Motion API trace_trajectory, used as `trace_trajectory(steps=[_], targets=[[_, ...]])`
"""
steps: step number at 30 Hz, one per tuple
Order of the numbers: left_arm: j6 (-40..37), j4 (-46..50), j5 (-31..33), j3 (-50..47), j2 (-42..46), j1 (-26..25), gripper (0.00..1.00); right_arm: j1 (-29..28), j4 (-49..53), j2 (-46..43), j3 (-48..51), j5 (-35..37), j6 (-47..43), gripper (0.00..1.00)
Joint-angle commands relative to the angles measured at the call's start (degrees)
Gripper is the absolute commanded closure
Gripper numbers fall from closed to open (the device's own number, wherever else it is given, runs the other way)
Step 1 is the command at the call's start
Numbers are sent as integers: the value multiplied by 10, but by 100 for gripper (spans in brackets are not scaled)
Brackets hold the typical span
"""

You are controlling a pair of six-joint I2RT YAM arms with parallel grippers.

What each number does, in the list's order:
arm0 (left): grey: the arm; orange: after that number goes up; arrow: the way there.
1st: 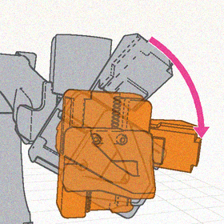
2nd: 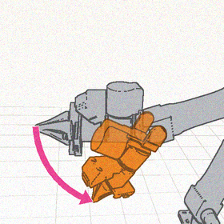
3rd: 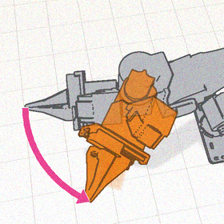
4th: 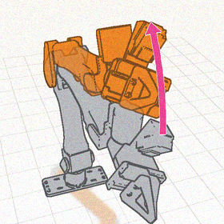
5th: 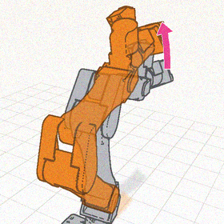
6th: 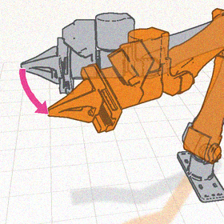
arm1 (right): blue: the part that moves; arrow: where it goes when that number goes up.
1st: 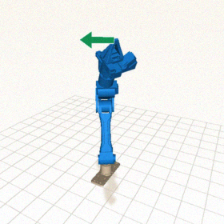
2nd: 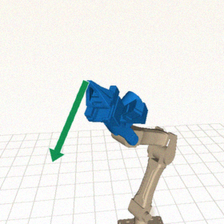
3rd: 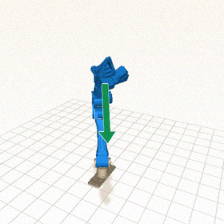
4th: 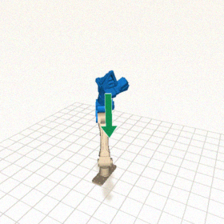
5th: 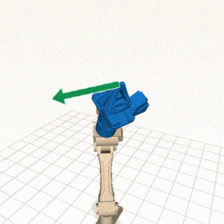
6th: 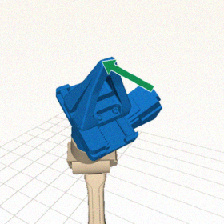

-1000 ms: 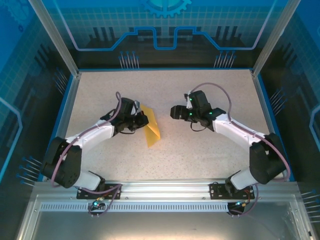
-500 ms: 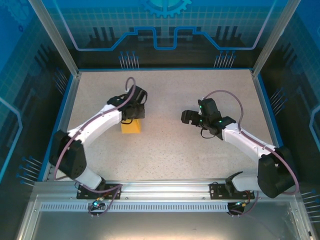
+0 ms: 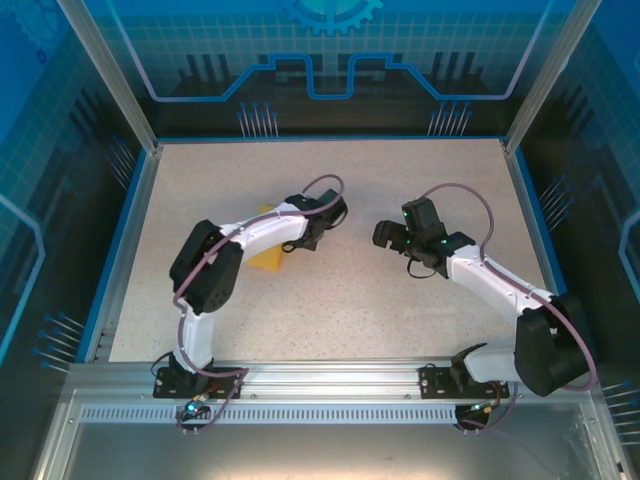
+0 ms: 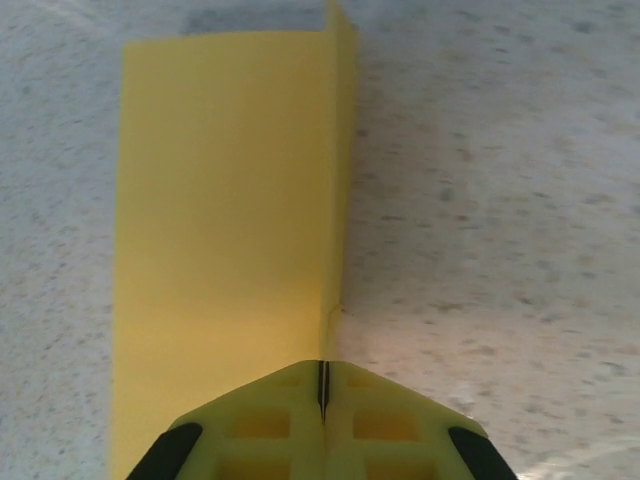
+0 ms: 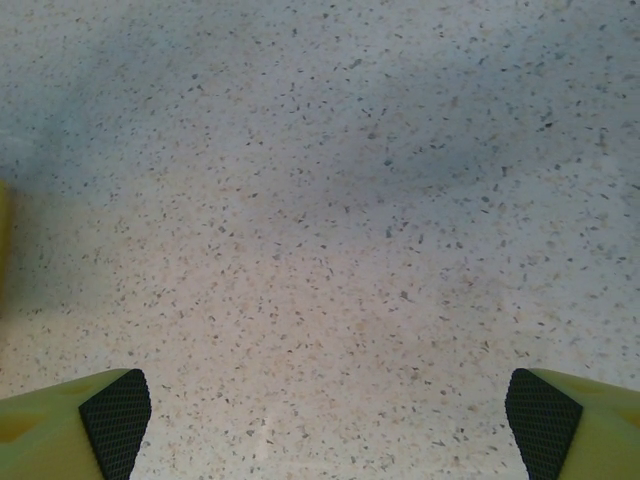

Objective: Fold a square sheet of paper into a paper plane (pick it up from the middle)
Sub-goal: Turn over the paper at the center of the table.

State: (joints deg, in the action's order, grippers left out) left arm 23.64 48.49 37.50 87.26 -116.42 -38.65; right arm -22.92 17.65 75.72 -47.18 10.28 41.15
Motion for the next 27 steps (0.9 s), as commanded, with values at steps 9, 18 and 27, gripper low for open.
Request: trace_trajectory(steps=[9,18,27], targets=[[47,22,-86,78,-75,-53,81,21,5,-20,30,-2,54,4],[42,-8,-232,76,-1,-60,58,24,-6,-35,43,-10,68,4],[65,-127,-409,-33,169,-1,39,8,-47,9,30,-117,51,5]])
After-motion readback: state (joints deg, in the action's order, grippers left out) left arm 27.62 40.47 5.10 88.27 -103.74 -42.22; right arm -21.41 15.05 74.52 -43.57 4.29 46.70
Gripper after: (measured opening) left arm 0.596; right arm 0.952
